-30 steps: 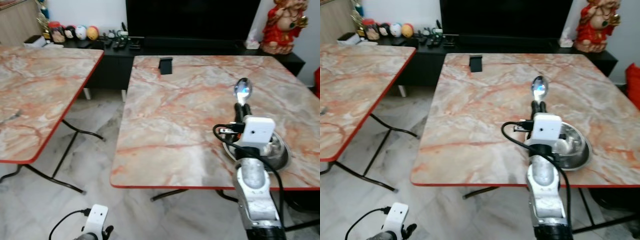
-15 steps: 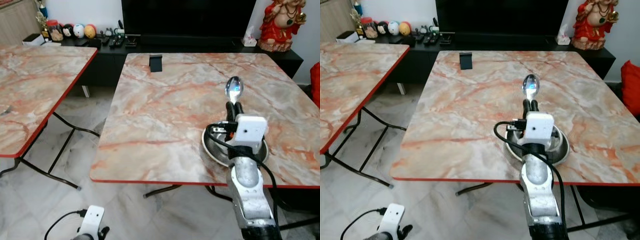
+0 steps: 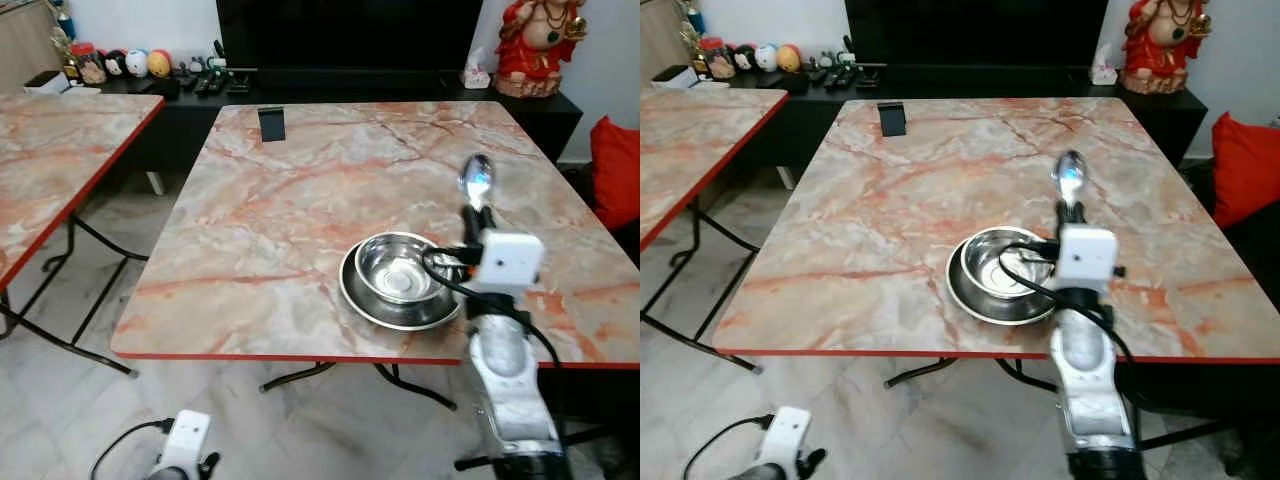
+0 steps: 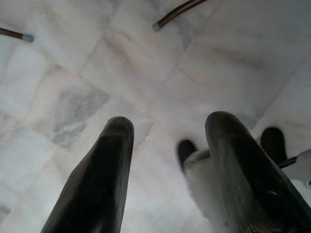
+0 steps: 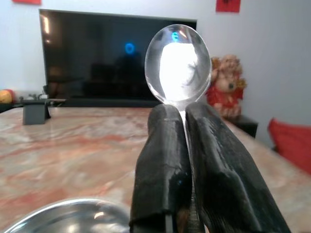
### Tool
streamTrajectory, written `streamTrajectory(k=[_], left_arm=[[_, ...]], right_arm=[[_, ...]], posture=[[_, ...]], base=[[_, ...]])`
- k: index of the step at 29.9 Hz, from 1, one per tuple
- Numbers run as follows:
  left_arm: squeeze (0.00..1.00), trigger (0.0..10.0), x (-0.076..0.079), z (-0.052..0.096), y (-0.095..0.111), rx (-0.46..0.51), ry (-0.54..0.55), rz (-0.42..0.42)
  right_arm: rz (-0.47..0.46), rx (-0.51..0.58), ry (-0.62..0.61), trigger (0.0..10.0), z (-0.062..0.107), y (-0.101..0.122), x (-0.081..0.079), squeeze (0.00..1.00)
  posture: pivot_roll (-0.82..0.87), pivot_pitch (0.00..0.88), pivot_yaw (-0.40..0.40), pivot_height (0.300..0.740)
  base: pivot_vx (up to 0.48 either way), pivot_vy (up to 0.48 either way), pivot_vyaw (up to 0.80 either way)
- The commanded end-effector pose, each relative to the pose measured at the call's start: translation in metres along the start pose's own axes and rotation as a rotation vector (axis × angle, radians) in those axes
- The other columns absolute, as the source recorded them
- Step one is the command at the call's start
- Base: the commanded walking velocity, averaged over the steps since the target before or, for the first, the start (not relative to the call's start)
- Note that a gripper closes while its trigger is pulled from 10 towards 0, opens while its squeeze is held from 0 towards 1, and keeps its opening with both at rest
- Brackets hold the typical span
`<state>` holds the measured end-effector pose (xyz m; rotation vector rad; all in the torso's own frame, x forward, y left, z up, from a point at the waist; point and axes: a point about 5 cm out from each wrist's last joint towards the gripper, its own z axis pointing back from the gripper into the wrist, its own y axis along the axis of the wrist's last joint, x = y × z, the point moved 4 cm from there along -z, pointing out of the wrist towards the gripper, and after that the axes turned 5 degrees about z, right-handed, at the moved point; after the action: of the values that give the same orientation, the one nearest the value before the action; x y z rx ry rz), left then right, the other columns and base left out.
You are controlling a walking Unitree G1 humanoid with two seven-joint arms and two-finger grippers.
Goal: Setting the table
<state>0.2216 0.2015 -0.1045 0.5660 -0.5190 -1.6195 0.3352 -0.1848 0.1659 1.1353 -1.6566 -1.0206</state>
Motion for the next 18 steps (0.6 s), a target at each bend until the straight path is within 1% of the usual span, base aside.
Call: streamTrajectory(k=[1,12,18], left_arm=[[0.00,10.0,-0.0090,0.0018,-0.0050,-0.021,0.021,0.005],[0.00,10.0,-0.0111,0.0020,-0.0039,-0.014,0.027,0.021],[0.00,10.0,-0.0103,0.0025,-0.0071,-0.023,0.023,0.025]], right_arm=[[-0.022,0.015,0.015,10.0,-0.0016,0.0059,-0.0075,0.00],[-0.020,0.019,0.009,10.0,-0.0037,0.0070,-0.0067,0.00],[-0.021,0.023,0.008,10.0,-0.0039,0.0074,-0.0061,0.00]], posture=[[-0.01,0.000,-0.007,0.740],[-0.01,0.000,-0.007,0.740],[-0.01,0.000,-0.006,0.740]], base=[[0.000,0.000,0.00],[0.000,0.000,0.00],[0.000,0.000,0.00]])
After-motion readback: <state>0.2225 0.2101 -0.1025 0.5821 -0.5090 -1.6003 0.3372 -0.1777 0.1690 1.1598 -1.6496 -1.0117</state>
